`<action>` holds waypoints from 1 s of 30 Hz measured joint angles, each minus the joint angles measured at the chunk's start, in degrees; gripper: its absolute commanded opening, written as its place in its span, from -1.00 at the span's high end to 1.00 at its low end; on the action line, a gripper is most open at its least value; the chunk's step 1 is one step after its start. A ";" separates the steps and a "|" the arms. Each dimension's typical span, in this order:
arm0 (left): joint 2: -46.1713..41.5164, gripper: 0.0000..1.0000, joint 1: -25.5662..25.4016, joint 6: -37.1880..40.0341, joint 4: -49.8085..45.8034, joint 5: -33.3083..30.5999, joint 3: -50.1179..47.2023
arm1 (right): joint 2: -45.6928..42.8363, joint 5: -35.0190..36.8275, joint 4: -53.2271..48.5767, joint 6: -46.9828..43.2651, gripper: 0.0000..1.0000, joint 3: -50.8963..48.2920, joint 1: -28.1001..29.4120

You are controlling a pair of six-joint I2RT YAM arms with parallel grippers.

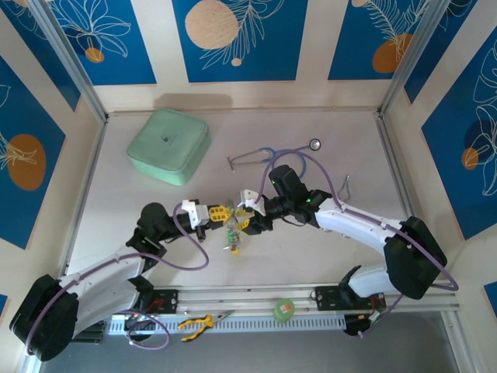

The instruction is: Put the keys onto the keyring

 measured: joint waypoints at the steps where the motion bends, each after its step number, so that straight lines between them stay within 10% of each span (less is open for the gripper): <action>1: 0.00 1.00 0.00 -0.09 0.11 0.00 0.00 | 0.13 -0.09 0.68 0.26 0.12 0.00 0.00; 20: 0.02 1.00 0.00 -0.02 0.94 -1.49 -0.11 | -2.99 3.28 5.20 1.51 0.97 -1.14 0.63; 30: 1.49 1.00 0.00 0.42 0.87 -1.49 -0.11 | -5.68 7.26 5.86 1.68 1.00 -3.21 0.61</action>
